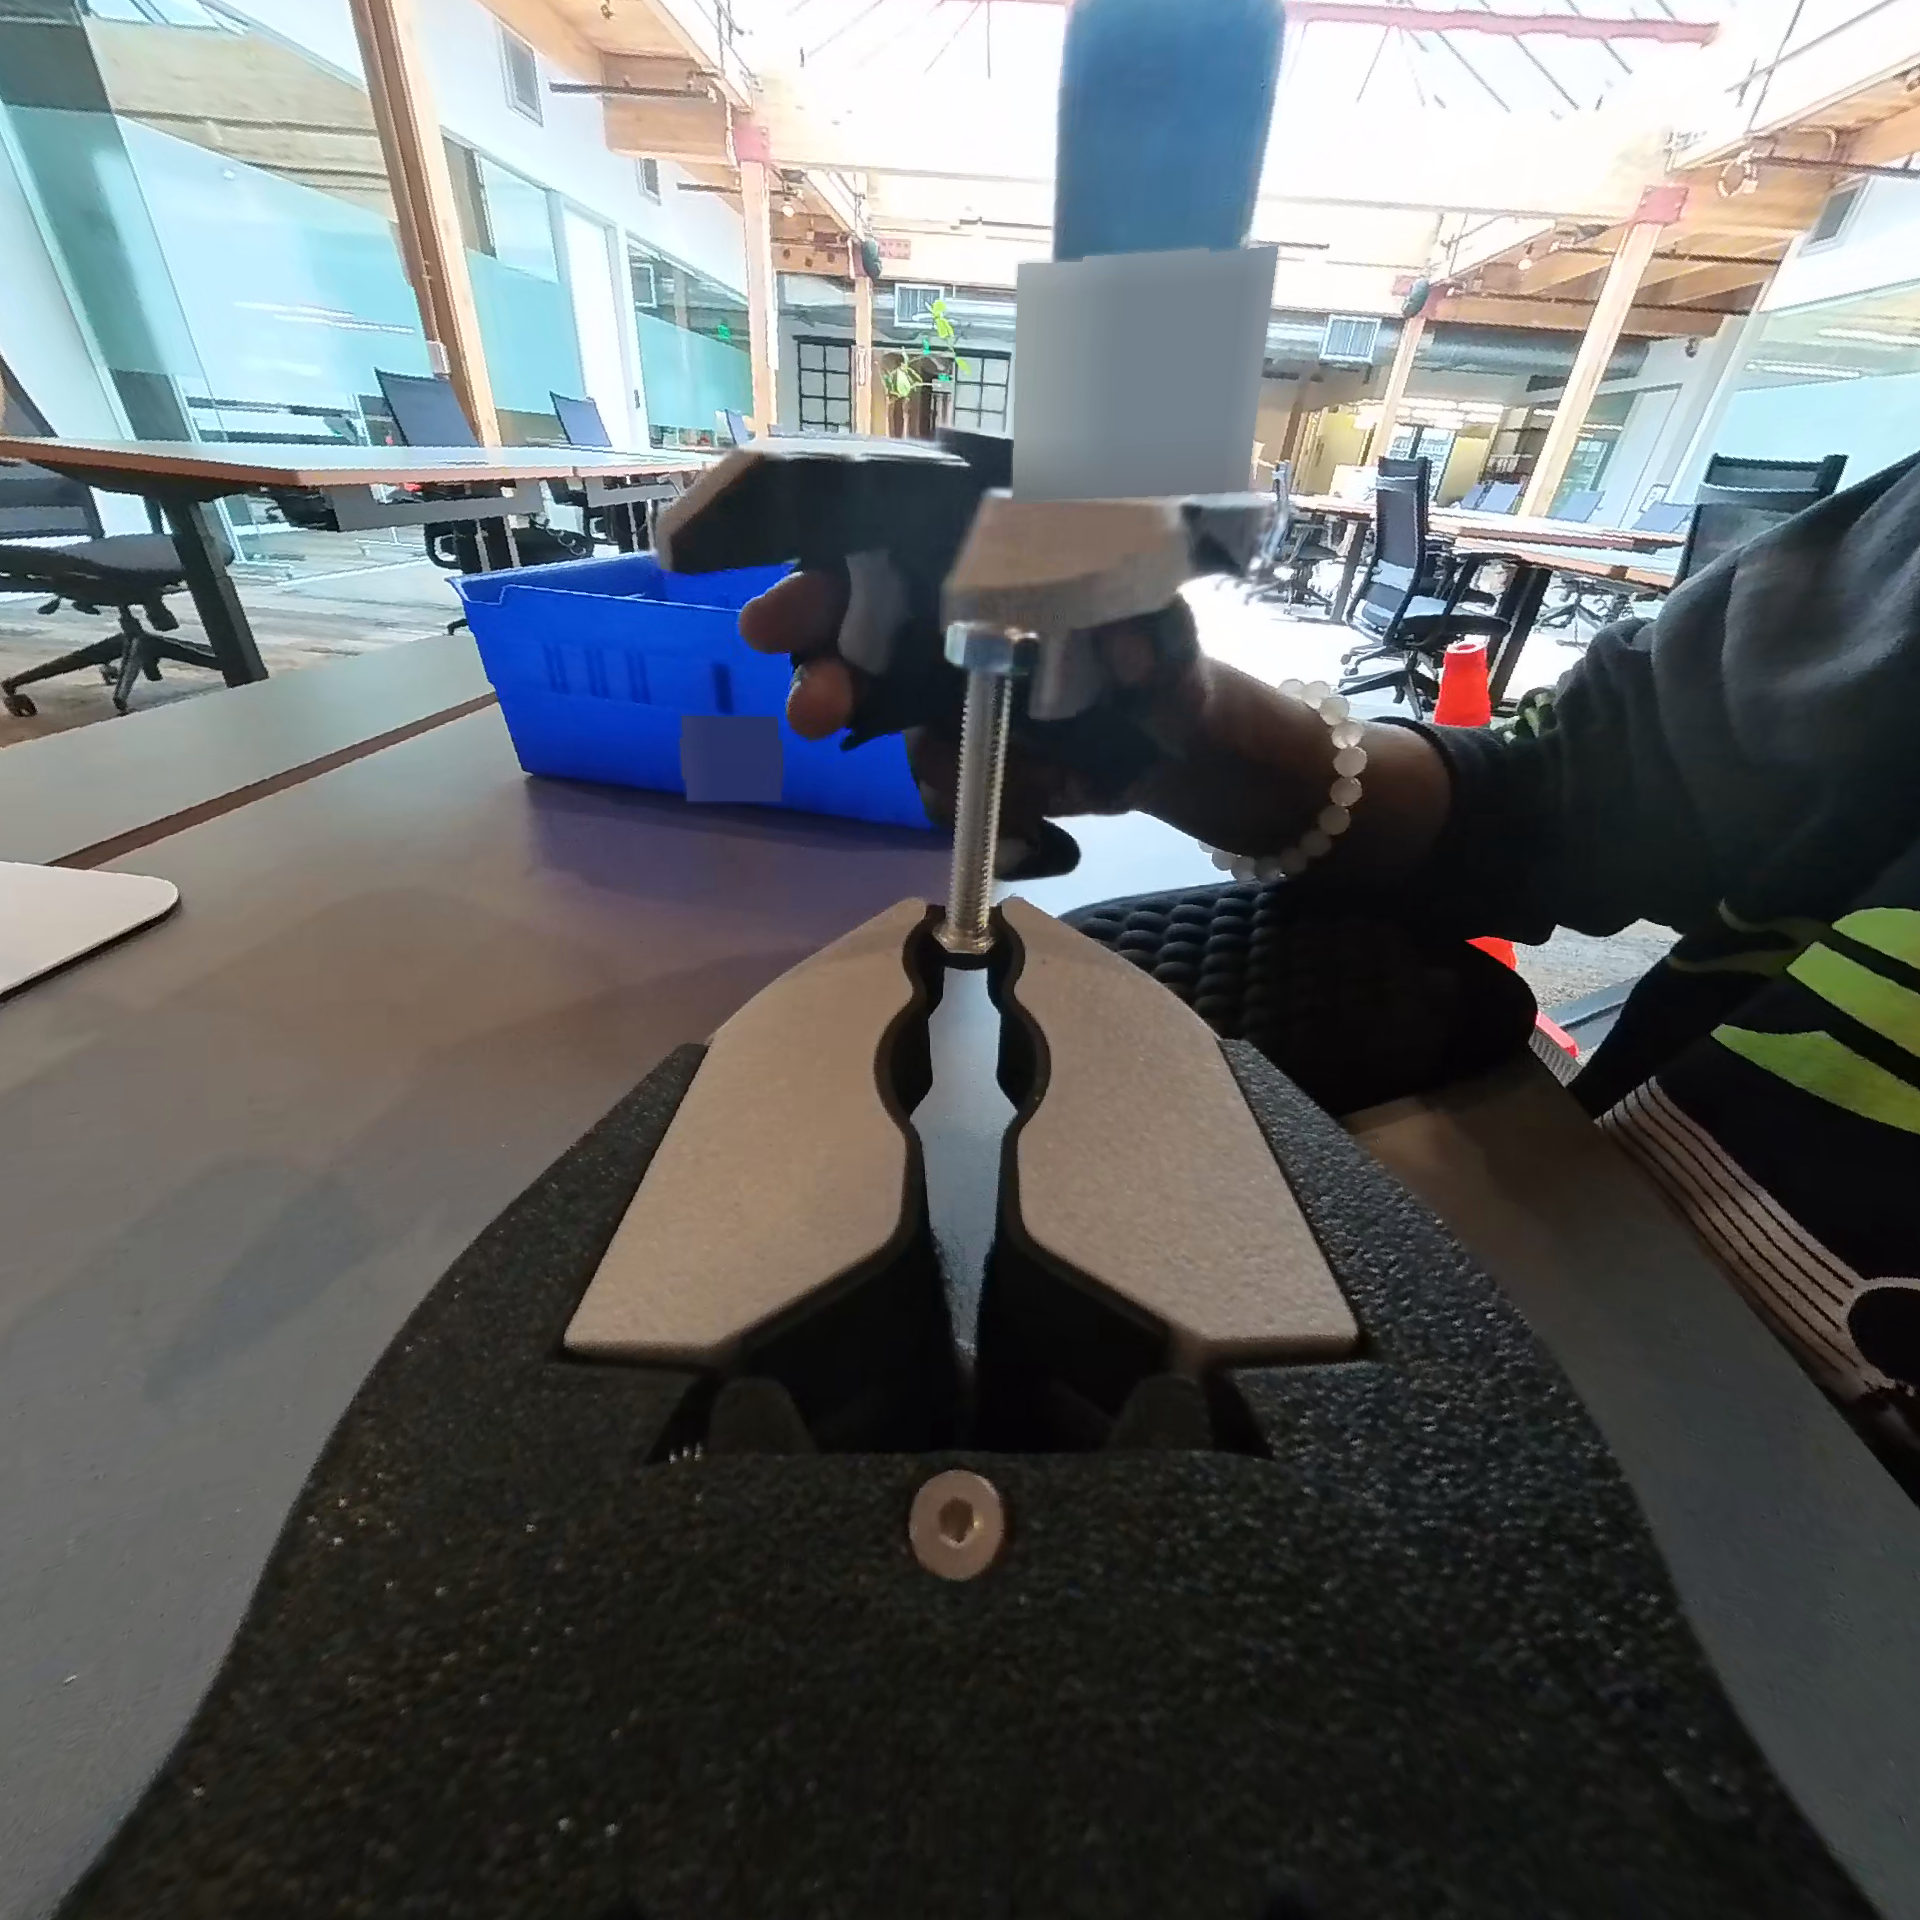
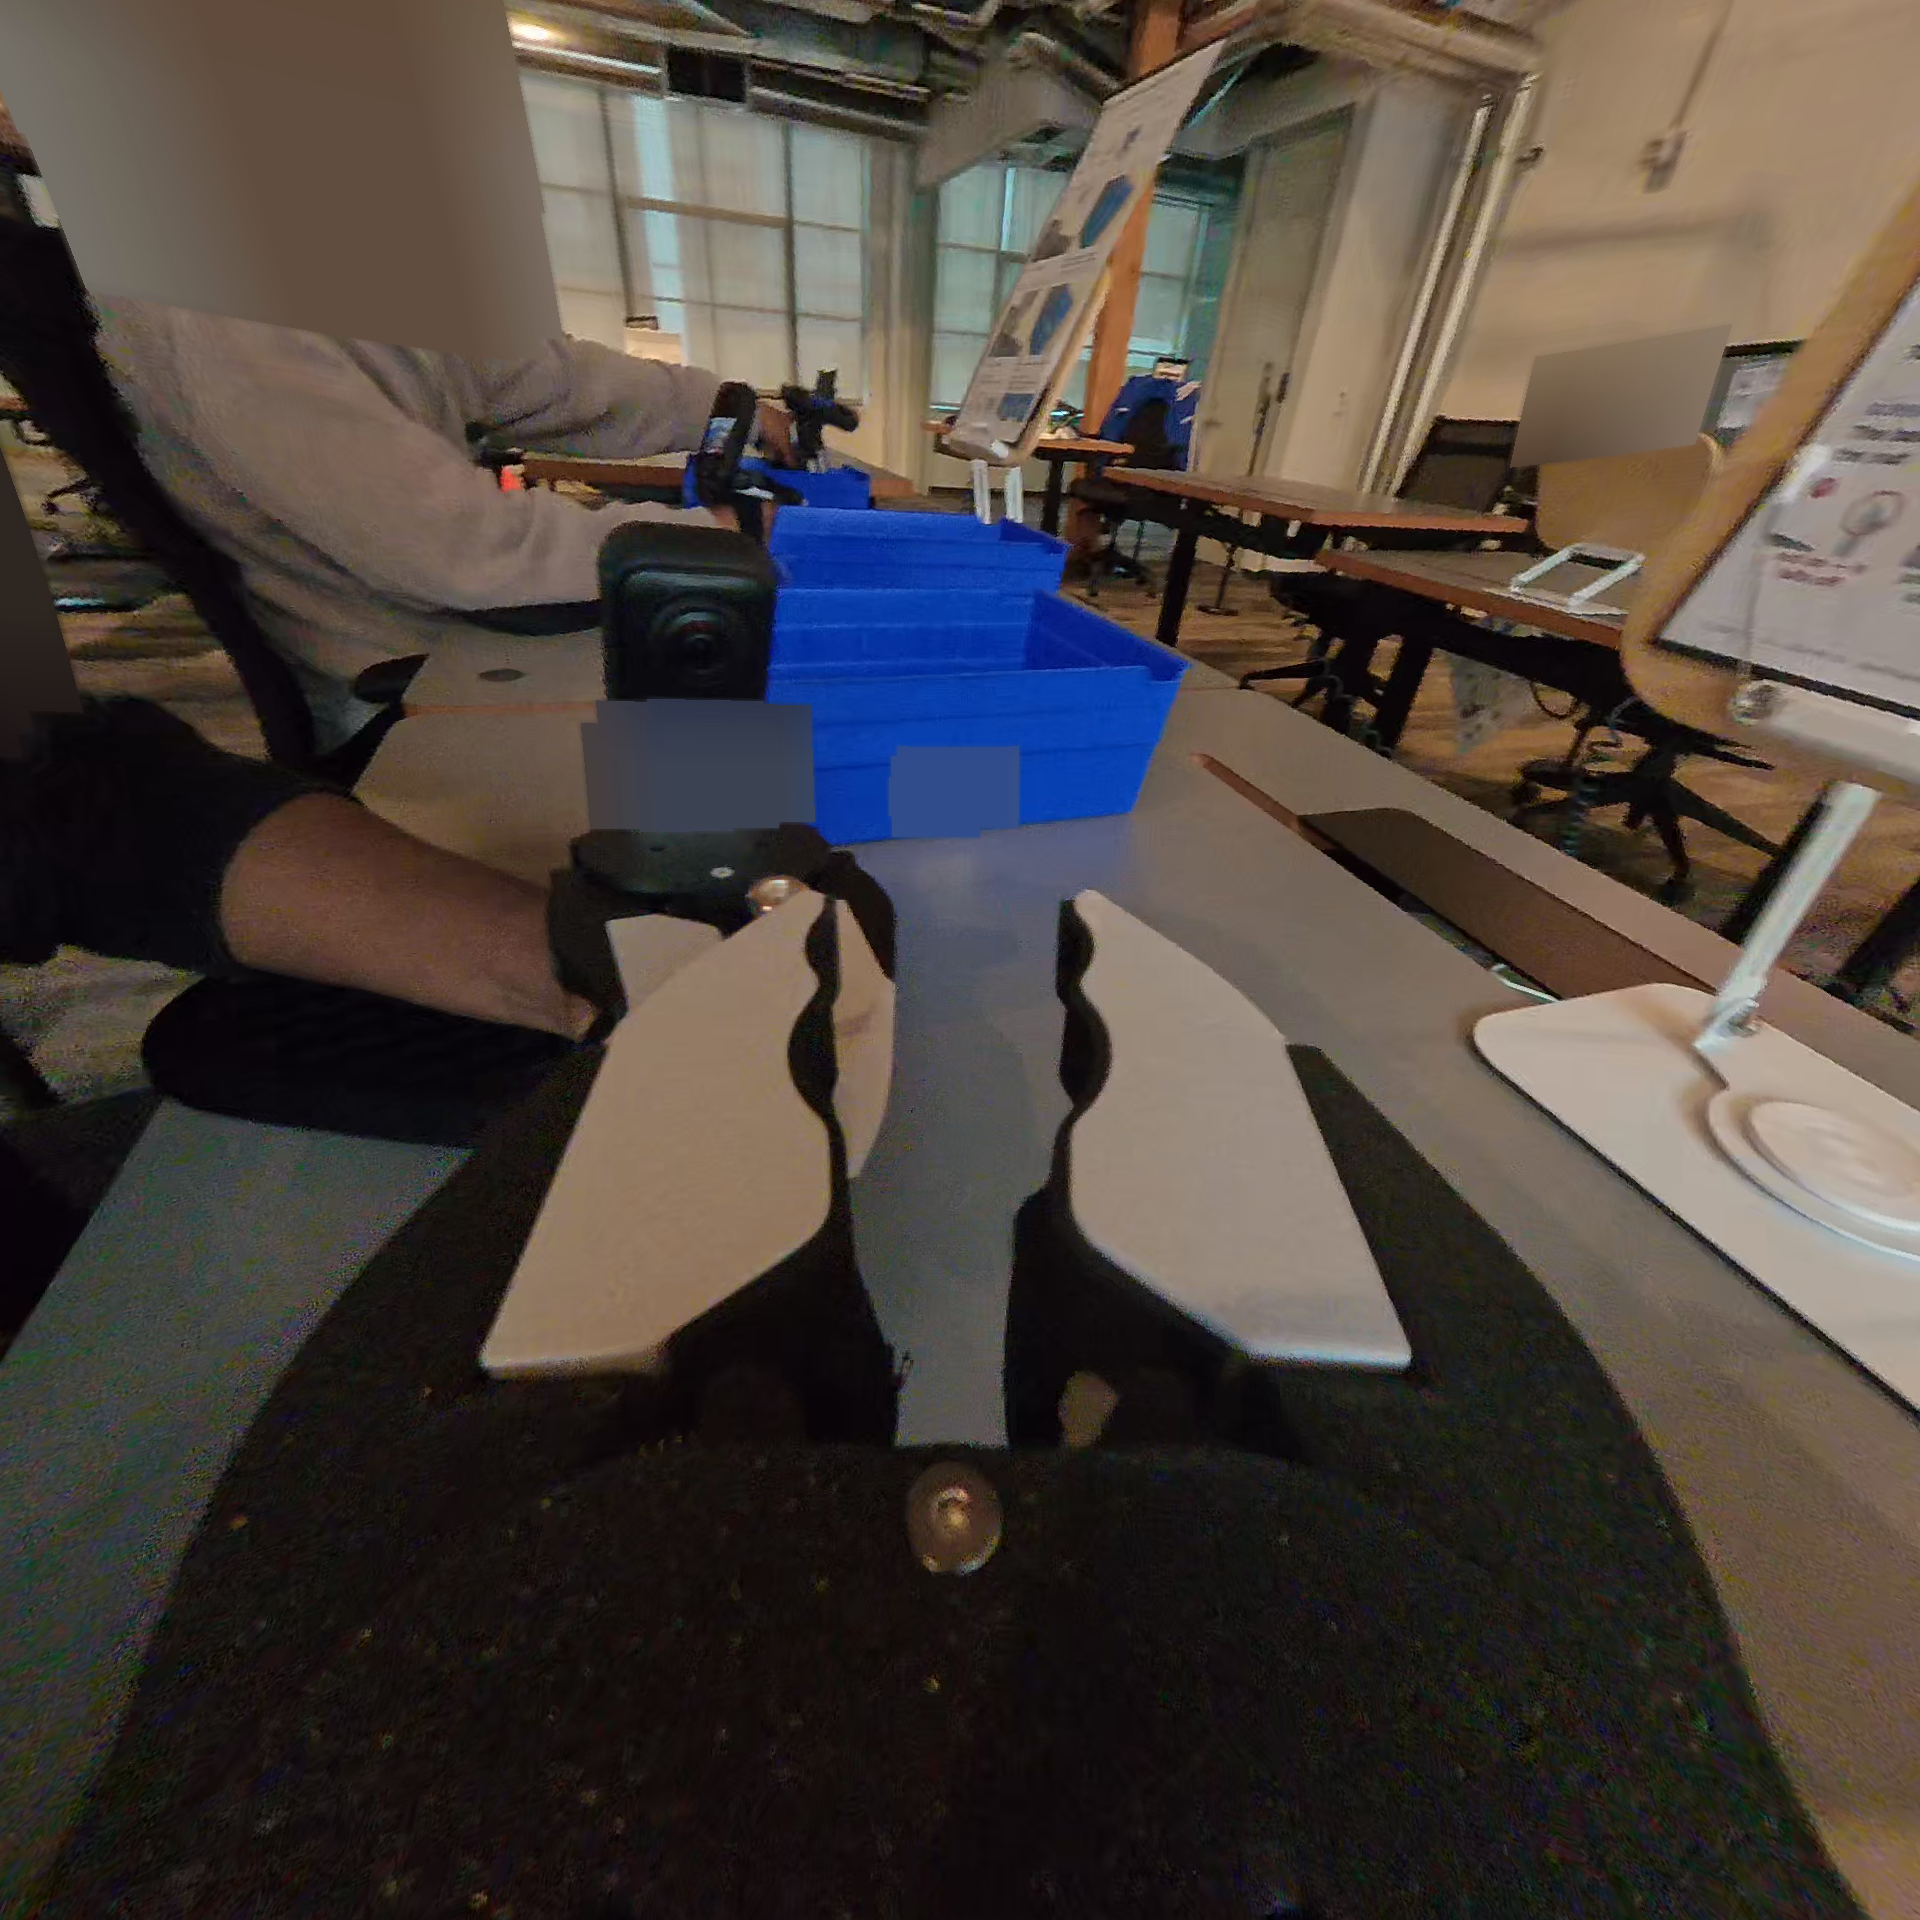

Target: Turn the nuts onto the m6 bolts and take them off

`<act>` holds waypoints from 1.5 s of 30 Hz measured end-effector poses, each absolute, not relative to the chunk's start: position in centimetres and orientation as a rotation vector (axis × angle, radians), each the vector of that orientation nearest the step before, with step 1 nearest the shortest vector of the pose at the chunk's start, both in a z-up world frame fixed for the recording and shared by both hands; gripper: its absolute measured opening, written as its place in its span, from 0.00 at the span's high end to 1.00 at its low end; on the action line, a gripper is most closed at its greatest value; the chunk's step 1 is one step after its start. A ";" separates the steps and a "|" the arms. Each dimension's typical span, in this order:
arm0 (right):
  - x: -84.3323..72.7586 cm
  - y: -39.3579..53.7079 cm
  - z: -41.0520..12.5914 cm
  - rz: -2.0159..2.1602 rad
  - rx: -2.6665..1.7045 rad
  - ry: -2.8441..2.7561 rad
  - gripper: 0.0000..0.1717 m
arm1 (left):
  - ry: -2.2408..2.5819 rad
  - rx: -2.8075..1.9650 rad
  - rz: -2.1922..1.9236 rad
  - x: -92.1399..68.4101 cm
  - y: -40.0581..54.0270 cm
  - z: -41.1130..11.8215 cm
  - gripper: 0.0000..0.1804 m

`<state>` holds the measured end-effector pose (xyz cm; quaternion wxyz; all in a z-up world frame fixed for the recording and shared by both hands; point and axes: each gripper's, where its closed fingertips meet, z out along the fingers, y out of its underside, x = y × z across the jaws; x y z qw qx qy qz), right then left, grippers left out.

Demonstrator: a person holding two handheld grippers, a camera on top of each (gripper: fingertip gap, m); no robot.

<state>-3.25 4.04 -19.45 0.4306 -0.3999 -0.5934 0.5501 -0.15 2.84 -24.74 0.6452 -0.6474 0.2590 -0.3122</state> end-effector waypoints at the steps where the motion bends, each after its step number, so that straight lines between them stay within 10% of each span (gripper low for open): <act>1: -3.2 4.4 -19.3 1.369 -1.002 -1.462 0.79 | 0.588 -1.473 -0.711 -0.2 2.8 -24.7 0.96; 25: -2.4 4.0 -18.5 1.388 -0.954 -1.540 0.69 | 0.562 -1.470 -0.719 -0.5 3.0 -24.6 0.96; 33: -1.7 2.7 -17.8 0.869 -1.002 -2.405 0.68 | 0.571 -1.476 -0.716 -0.4 3.0 -24.7 0.96; 45: -3.0 1.4 -20.7 0.075 -0.770 -2.972 0.89 | 0.584 -1.480 -0.719 -0.3 3.0 -24.8 0.96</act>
